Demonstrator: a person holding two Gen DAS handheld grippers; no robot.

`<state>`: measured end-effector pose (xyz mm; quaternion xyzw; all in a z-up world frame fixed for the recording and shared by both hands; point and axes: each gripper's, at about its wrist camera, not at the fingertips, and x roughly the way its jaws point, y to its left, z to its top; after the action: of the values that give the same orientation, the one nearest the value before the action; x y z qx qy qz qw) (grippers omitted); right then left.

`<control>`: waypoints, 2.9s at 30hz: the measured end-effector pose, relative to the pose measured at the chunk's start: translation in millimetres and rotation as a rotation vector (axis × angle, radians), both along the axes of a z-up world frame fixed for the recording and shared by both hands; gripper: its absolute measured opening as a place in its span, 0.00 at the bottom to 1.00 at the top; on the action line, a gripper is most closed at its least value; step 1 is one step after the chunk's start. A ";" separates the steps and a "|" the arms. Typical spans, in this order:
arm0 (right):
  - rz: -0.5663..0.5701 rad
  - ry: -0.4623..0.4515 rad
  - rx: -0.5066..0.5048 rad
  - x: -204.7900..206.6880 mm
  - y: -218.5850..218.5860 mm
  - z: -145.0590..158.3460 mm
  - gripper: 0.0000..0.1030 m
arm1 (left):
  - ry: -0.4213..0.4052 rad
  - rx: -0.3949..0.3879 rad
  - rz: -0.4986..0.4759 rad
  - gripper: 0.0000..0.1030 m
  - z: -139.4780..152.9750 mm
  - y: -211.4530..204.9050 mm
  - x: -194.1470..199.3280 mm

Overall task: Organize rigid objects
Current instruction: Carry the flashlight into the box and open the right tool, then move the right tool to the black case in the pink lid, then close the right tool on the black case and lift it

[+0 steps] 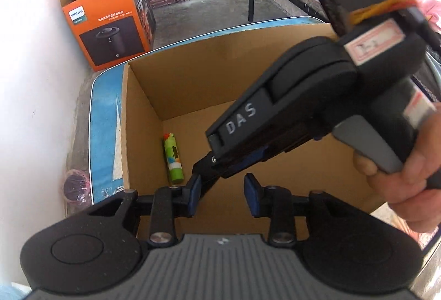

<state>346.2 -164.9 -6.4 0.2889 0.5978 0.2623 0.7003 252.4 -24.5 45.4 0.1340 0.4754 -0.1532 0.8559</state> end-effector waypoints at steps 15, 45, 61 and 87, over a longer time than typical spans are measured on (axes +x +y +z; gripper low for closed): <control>-0.088 0.032 -0.052 20.5 -5.2 -11.4 0.58 | -0.108 -0.057 0.017 0.46 32.3 4.2 -30.4; -0.150 -0.479 0.093 -216.9 -85.3 134.1 0.60 | -0.202 -0.265 0.126 0.65 37.8 81.8 -210.1; -0.097 -0.349 0.006 -276.1 11.3 33.9 0.33 | -0.161 -0.009 0.051 0.38 -38.3 38.8 -222.4; -0.008 -0.421 -0.078 -260.6 54.6 10.3 0.21 | -0.127 -0.020 -0.012 0.31 -66.1 39.4 -207.3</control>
<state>85.6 -110.3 3.8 0.2027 0.4466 0.2909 0.8214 45.1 14.9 -20.7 0.1379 0.4177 -0.1542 0.8847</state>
